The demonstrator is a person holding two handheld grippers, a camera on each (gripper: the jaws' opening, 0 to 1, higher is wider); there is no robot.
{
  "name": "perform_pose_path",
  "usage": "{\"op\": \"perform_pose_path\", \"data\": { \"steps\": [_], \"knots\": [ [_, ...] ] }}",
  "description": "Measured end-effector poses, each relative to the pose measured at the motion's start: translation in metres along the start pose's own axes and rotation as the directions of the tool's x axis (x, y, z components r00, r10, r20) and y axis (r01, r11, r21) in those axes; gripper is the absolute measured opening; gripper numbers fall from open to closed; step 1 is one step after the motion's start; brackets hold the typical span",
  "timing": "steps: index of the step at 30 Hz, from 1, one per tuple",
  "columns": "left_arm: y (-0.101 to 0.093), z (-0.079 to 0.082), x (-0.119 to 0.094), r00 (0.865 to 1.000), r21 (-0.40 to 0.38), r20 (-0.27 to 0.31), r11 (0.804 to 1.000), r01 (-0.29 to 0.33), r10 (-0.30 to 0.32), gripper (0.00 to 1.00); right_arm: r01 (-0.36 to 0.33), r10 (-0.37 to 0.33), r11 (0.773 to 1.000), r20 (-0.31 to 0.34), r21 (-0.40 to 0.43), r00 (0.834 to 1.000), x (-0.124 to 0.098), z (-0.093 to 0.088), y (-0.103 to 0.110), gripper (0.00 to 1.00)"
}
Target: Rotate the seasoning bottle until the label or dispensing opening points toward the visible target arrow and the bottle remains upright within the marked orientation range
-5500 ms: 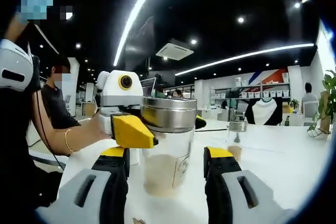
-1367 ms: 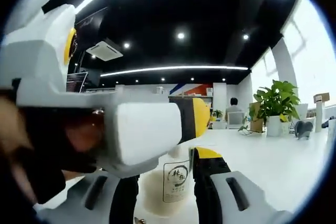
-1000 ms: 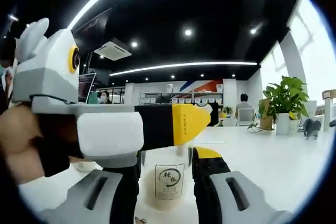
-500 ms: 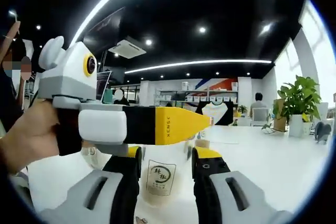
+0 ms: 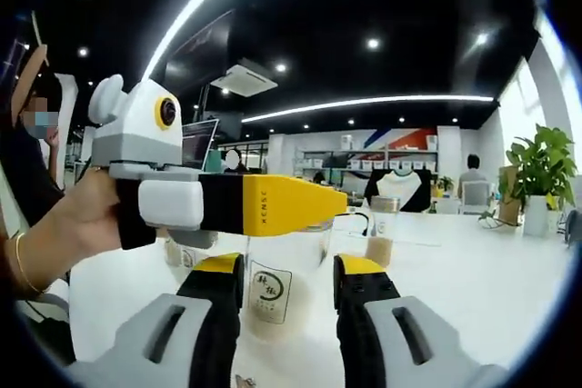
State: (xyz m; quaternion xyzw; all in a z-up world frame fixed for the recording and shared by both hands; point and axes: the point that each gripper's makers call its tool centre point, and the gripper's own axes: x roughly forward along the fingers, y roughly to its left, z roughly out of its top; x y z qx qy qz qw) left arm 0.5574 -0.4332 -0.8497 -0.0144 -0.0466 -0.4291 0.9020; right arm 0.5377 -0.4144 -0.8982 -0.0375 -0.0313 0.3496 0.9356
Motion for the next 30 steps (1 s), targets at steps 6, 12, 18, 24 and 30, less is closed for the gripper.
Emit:
{"op": "perform_pose_path", "data": {
  "steps": [6,12,18,24,30],
  "knots": [
    [-0.001,-0.002,-0.006,0.999,-0.012,-0.016,1.0,0.029,-0.029,0.43,-0.023,0.023,1.0,-0.016,-0.015,1.0,0.003,-0.002,0.009,0.38],
    [-0.002,-0.004,-0.015,0.998,-0.009,-0.033,0.998,0.055,-0.055,0.43,-0.061,0.061,0.998,-0.026,0.017,0.998,0.006,-0.006,0.017,0.4],
    [-0.001,-0.009,-0.021,0.996,0.009,-0.055,0.998,0.069,-0.068,0.43,-0.09,0.091,0.995,-0.039,0.033,0.995,0.01,-0.011,0.022,0.4],
    [0.002,-0.013,-0.026,0.996,-0.006,-0.057,0.998,0.069,-0.069,0.43,-0.11,0.111,0.993,-0.052,0.032,0.992,0.014,-0.015,0.027,0.38],
    [0.006,-0.017,-0.028,0.996,0.005,-0.069,0.998,0.065,-0.064,0.43,-0.12,0.122,0.992,-0.062,0.032,0.991,0.019,-0.018,0.031,0.35]
  ]
}}
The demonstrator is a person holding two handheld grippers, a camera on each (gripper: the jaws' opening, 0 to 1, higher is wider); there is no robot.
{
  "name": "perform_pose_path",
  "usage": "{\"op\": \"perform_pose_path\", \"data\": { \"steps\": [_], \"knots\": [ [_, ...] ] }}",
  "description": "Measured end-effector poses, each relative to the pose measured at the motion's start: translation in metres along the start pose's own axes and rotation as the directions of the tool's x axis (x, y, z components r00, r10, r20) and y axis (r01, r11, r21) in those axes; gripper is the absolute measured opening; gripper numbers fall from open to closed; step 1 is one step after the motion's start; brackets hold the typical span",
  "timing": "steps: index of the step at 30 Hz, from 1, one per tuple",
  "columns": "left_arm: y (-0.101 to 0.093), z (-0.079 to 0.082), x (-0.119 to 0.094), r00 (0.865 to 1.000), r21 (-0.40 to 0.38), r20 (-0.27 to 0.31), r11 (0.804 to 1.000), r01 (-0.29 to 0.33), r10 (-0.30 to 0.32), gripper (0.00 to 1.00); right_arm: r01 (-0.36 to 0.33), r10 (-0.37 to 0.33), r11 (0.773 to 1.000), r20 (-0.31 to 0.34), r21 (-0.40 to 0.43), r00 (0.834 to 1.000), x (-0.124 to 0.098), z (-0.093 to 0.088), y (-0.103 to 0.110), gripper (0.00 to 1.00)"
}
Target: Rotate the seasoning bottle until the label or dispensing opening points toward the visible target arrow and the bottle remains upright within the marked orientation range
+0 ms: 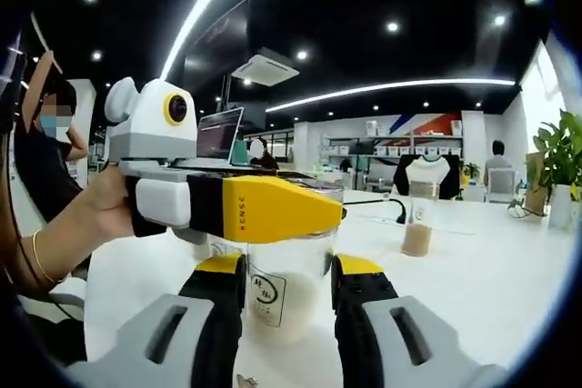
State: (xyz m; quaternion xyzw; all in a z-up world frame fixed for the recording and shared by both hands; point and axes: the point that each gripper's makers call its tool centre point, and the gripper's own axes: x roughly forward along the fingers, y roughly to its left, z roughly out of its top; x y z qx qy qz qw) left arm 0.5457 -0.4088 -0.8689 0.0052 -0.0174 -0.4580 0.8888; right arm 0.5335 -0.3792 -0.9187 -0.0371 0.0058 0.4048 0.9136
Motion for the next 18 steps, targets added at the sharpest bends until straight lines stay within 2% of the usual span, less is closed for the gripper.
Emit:
{"op": "perform_pose_path", "data": {
  "steps": [10,13,15,18],
  "knots": [
    [0.0013,-0.0029,0.003,0.999,-0.004,0.007,1.0,0.031,-0.031,0.43,-0.002,0.002,1.0,-0.003,0.005,1.0,0.0014,-0.0006,-0.0029,0.35],
    [0.0033,-0.0024,0.0042,0.999,0.012,-0.021,1.0,0.025,-0.025,0.43,-0.013,0.013,1.0,-0.006,0.0,1.0,0.0043,0.0002,-0.0031,0.35],
    [0.0012,-0.002,0.004,0.999,0.053,-0.038,0.998,0.021,-0.019,0.43,-0.019,0.019,1.0,-0.003,-0.003,1.0,0.0062,0.001,-0.0023,0.35],
    [0.0051,-0.0008,0.0011,0.999,0.056,-0.041,0.998,0.009,-0.006,0.43,-0.024,0.024,1.0,-0.004,-0.005,1.0,0.0085,0.0015,-0.0009,0.35]
  ]
}}
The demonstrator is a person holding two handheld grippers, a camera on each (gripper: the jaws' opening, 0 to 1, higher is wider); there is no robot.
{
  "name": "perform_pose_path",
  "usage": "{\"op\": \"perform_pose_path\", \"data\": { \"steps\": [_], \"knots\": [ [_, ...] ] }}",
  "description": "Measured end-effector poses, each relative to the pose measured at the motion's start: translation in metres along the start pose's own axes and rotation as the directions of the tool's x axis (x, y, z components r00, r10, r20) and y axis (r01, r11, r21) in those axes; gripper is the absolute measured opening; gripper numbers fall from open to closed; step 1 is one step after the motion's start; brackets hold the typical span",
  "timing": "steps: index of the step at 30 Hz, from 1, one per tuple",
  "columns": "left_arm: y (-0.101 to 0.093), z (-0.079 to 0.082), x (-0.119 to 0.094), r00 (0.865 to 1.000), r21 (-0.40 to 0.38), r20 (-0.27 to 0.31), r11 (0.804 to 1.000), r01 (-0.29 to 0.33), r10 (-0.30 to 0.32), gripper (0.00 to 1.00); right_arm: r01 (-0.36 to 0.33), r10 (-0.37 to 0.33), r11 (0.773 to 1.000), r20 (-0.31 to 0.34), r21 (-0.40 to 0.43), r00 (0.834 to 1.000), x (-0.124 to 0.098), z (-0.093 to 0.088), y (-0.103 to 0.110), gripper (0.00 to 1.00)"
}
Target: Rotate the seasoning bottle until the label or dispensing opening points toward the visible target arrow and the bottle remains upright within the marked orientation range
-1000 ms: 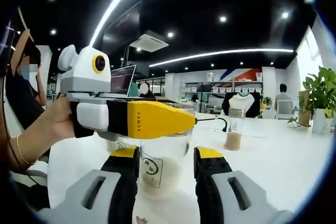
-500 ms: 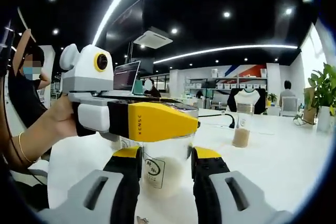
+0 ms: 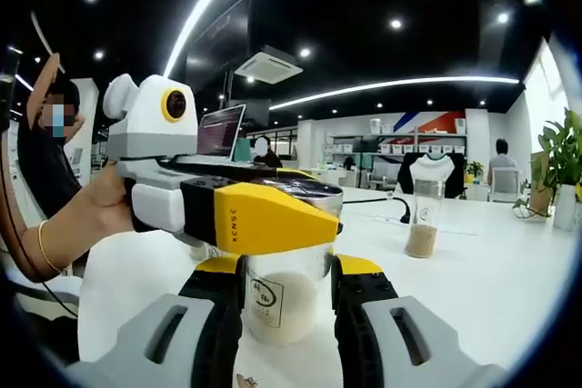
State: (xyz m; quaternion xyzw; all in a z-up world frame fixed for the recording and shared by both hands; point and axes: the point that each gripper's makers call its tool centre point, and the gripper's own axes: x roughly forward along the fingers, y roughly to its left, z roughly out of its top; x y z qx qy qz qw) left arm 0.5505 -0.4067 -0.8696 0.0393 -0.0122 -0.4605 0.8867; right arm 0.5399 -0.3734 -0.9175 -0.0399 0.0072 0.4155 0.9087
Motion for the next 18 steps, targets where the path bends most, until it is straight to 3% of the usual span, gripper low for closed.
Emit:
{"op": "perform_pose_path", "data": {
  "steps": [13,18],
  "knots": [
    [0.003,-0.002,-0.018,0.994,0.039,-0.081,0.997,-0.071,0.074,0.43,-0.028,0.028,0.999,-0.009,-0.019,1.0,0.005,0.0,0.013,0.35],
    [0.006,-0.004,-0.028,0.983,0.048,-0.083,0.986,-0.162,0.165,0.43,-0.039,0.039,0.999,-0.006,-0.014,0.999,0.006,-0.001,0.02,0.35]
  ]
}}
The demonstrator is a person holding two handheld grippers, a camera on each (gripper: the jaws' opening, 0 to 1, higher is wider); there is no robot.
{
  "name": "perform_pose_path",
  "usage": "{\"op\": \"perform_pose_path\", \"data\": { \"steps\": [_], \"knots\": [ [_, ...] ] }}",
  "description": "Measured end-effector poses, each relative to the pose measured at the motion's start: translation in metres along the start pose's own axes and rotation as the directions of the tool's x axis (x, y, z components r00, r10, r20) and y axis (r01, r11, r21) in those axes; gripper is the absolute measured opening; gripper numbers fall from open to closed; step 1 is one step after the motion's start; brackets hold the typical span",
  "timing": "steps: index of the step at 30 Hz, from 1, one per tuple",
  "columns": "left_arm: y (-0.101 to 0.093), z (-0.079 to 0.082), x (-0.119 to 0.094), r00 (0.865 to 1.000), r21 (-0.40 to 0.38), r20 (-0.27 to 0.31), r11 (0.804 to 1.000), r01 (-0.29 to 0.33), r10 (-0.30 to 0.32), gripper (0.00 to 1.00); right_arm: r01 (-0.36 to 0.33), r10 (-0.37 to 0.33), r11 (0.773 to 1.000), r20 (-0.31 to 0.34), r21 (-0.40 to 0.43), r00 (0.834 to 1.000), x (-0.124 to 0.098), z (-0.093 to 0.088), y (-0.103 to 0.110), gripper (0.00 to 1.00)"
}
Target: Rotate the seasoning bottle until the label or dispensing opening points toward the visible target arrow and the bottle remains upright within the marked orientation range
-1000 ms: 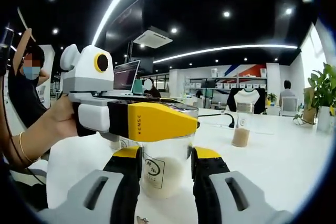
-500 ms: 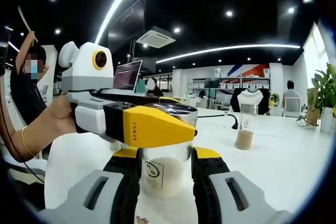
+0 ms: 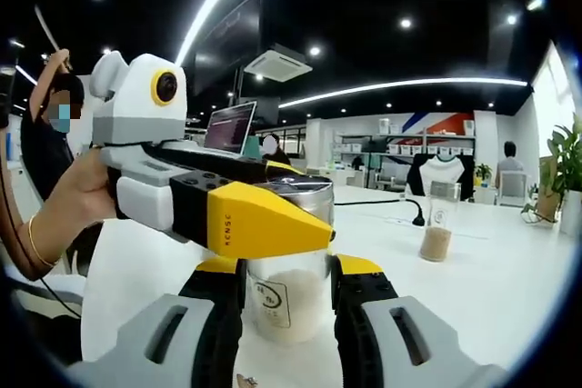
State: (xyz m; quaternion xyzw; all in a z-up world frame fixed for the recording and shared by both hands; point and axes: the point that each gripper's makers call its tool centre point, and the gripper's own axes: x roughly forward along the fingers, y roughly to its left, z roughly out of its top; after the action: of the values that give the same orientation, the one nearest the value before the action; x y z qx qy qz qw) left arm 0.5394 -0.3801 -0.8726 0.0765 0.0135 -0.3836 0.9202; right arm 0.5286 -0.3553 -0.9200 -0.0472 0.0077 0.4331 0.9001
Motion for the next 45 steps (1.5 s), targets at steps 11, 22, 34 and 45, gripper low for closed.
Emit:
{"op": "perform_pose_path", "data": {
  "steps": [11,22,34,45],
  "knots": [
    [0.012,-0.003,-0.011,0.995,-0.08,0.027,0.992,-0.098,0.1,0.43,-0.02,0.02,1.0,-0.001,0.013,1.0,0.005,0.001,0.008,0.34],
    [0.021,-0.01,-0.014,0.992,-0.039,-0.006,0.991,-0.128,0.128,0.42,-0.005,0.005,0.999,0.009,0.036,1.0,0.008,0.001,0.008,0.33],
    [0.025,-0.002,-0.018,0.987,-0.046,0.03,0.987,-0.155,0.156,0.4,0.029,-0.03,0.998,0.008,0.054,1.0,0.011,0.0,0.003,0.33],
    [0.043,0.019,-0.05,0.973,-0.041,0.097,0.978,-0.205,0.208,0.44,0.058,-0.059,0.997,0.006,0.06,0.998,0.014,-0.001,-0.005,0.33]
  ]
}}
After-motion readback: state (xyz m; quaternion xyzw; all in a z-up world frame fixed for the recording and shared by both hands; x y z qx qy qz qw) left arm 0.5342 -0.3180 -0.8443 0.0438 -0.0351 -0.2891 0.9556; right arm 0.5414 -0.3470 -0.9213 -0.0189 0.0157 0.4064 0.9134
